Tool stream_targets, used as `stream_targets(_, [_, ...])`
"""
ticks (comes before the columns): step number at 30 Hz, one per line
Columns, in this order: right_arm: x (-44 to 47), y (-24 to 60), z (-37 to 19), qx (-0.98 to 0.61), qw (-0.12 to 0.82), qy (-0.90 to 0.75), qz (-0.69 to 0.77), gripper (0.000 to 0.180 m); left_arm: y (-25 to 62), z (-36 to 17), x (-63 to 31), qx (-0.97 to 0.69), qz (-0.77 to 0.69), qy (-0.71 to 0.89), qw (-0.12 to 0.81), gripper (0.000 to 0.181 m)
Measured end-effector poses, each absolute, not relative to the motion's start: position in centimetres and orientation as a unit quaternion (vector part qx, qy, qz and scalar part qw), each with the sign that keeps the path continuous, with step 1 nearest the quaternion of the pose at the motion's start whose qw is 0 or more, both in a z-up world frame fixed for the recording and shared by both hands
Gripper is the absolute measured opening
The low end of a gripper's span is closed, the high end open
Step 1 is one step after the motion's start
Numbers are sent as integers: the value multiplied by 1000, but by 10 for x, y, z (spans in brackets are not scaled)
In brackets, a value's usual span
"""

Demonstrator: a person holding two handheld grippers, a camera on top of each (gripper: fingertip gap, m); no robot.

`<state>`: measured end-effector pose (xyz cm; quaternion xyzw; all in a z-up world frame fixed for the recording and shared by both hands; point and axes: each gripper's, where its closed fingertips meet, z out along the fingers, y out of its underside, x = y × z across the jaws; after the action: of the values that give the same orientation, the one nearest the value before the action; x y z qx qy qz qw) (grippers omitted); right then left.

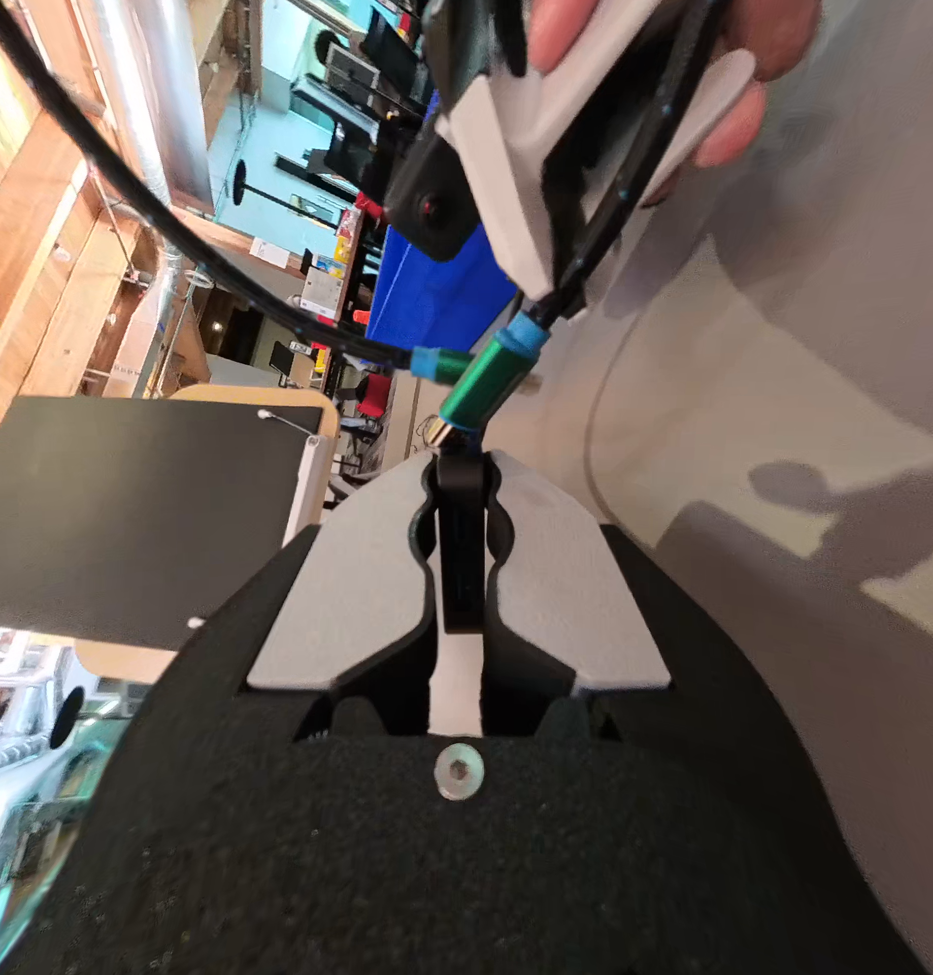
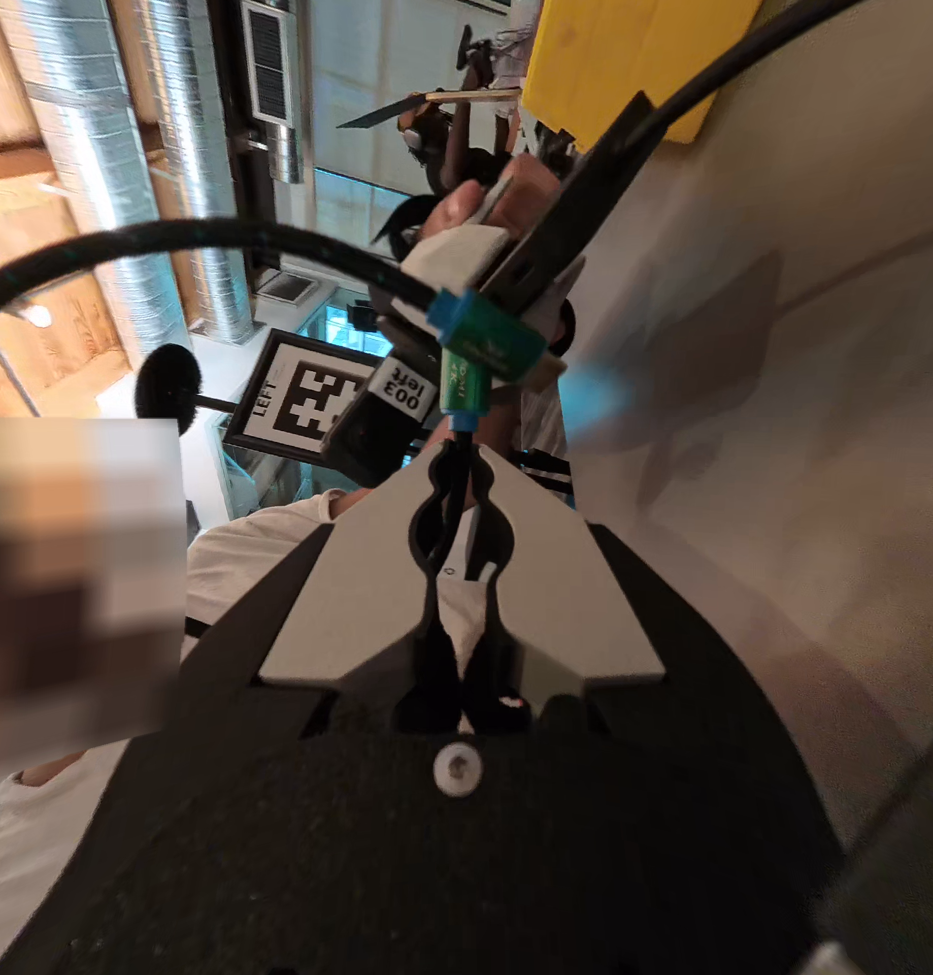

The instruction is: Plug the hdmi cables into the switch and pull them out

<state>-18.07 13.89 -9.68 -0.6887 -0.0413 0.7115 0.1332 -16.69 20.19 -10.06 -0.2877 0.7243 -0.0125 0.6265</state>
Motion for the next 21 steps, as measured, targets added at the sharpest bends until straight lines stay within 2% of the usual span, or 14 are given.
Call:
stream_targets(12, [-160,133,-132,-823,149,-111,537,6,193,-126,-164,-253,29,775,578,13])
stream_targets(21, [-164,128,-133,-823,122,-119,541,6,190,-129,-162,-249,25,781,572,14])
